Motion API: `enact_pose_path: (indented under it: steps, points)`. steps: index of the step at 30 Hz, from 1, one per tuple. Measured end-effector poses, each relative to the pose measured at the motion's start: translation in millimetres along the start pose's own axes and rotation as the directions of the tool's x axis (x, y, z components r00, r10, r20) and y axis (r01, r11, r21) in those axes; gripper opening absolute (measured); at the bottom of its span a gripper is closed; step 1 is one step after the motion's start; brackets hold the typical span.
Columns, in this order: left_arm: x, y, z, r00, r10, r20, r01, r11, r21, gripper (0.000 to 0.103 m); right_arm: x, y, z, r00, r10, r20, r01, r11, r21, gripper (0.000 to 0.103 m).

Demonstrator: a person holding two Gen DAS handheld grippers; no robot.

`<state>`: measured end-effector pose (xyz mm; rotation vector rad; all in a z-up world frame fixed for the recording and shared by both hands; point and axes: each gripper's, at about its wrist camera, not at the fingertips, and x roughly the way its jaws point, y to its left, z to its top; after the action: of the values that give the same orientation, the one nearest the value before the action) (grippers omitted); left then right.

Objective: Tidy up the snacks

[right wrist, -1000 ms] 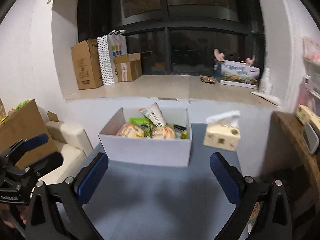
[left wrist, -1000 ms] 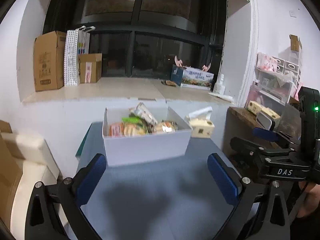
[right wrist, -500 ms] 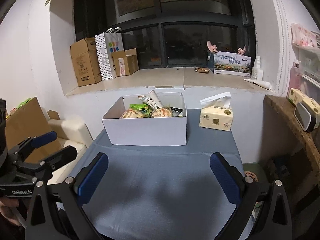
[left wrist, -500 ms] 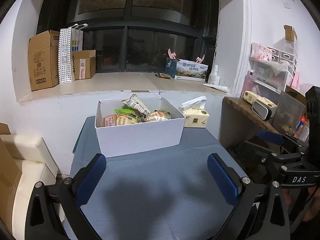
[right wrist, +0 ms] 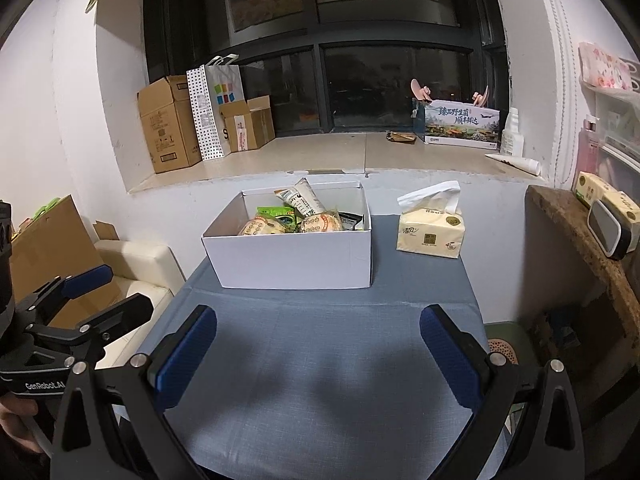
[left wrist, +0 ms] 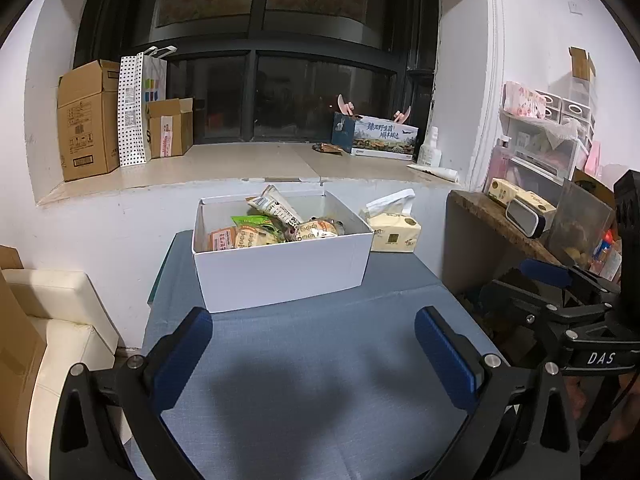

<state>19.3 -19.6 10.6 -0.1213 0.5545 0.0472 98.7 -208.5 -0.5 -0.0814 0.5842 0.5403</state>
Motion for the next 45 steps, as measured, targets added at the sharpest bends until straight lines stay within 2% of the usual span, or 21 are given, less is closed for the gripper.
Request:
enact_pose_path:
  steps: [15, 45]
  points:
    - [1.5, -1.2, -2.0, 1.000, -0.009, -0.003, 0.009, 1.000, -0.002, 0.103, 1.5, 0.5, -2.3, 1.000, -0.026, -0.008, 0.026, 1.000, 0.001, 0.103]
    - [5.7, -1.4, -4.4, 1.000, -0.010, -0.023, 0.010, 1.000, 0.002, 0.103, -0.5, 2.8, -3.3, 1.000, -0.021, -0.014, 0.020, 1.000, -0.008, 0.103]
